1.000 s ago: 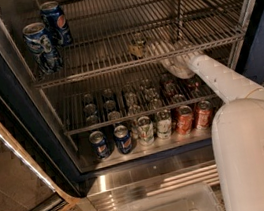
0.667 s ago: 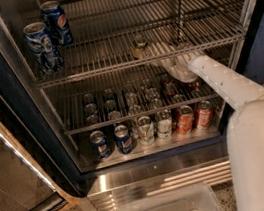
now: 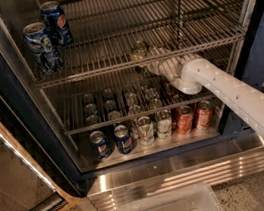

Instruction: Pick 7up can from middle shelf of fridge

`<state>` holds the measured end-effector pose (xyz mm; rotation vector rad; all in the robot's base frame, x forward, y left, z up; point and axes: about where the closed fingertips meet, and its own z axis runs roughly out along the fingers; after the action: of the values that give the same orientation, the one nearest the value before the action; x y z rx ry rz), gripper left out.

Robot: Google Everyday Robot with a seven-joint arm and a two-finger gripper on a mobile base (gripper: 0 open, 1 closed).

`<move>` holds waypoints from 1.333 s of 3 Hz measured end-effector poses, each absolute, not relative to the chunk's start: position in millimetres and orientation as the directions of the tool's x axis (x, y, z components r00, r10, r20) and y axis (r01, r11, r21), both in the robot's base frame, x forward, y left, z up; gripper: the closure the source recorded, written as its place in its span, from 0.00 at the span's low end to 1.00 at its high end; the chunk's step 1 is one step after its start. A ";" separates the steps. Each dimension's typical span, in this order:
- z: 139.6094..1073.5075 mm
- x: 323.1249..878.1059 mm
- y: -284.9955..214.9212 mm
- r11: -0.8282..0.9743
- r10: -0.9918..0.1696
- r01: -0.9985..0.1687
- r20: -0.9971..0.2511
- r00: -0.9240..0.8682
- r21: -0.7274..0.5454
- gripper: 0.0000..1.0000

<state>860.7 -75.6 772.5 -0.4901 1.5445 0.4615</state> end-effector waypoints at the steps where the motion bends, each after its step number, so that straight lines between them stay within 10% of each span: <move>1: 792.8 806.3 -54.4 0.816 -0.025 -0.576 -0.999 0.045 -0.046 1.00; 4: 791.8 706.9 -36.4 0.808 -0.040 -0.586 -0.998 0.042 -0.057 1.00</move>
Offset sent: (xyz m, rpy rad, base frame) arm -0.0849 0.0201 0.0245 -0.0159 -0.0871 -0.0102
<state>706.9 -36.4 791.8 -0.5297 1.4864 0.4493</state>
